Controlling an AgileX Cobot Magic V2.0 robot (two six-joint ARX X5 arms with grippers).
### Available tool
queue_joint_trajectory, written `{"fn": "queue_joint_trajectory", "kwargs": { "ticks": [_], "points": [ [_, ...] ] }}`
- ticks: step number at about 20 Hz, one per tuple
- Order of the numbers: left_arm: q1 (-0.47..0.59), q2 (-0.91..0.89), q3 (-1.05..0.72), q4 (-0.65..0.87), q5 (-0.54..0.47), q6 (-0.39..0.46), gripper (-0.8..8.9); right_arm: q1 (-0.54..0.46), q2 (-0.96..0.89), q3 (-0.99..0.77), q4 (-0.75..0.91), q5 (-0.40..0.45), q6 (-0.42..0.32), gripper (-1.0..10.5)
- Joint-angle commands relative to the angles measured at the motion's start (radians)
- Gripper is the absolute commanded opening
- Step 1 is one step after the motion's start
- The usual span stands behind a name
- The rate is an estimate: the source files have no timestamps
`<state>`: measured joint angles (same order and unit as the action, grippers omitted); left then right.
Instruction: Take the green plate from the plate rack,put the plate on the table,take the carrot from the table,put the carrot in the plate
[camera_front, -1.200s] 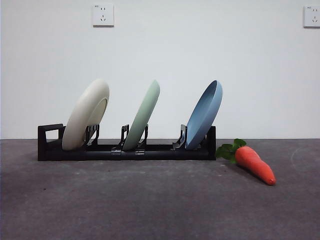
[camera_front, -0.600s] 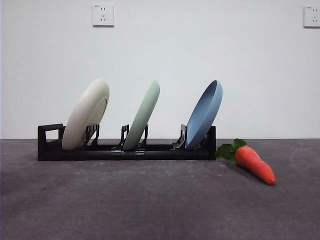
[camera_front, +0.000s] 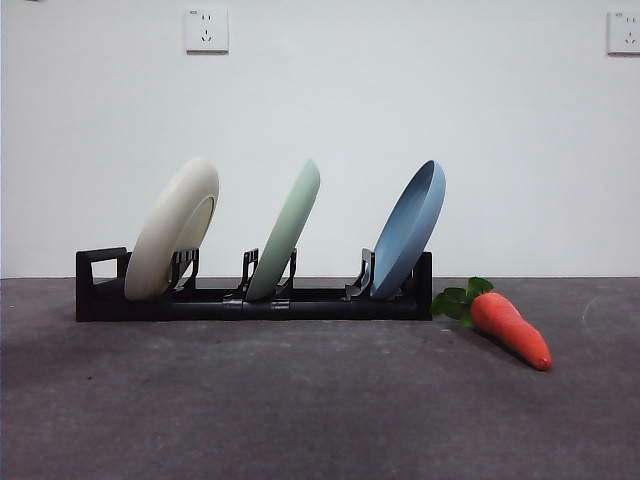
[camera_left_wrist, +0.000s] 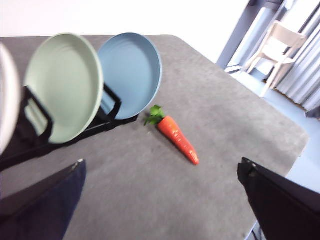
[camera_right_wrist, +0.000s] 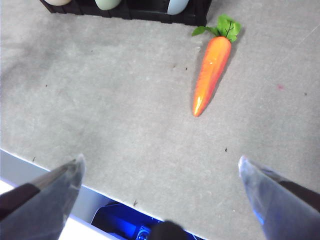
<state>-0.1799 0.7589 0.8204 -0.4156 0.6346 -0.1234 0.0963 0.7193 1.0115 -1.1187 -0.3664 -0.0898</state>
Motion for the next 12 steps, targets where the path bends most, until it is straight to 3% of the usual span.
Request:
{"fn": "queue_joint_trajectory", "kwargs": {
  "ticks": [1, 5, 12],
  "points": [
    [-0.08, 0.121, 0.019, 0.124, -0.044, -0.042, 5.57, -0.001, 0.011, 0.002, 0.004, -0.002, 0.003, 6.3],
    [-0.219, 0.371, 0.142, 0.204, -0.205, -0.021, 5.57, -0.001, 0.035, 0.002, 0.01, -0.002, 0.003, 6.3],
    [-0.311, 0.812, 0.5, 0.221, -0.407, 0.05, 5.57, -0.001, 0.053, 0.002, 0.018, -0.002, 0.003, 6.3]
  ]
}}
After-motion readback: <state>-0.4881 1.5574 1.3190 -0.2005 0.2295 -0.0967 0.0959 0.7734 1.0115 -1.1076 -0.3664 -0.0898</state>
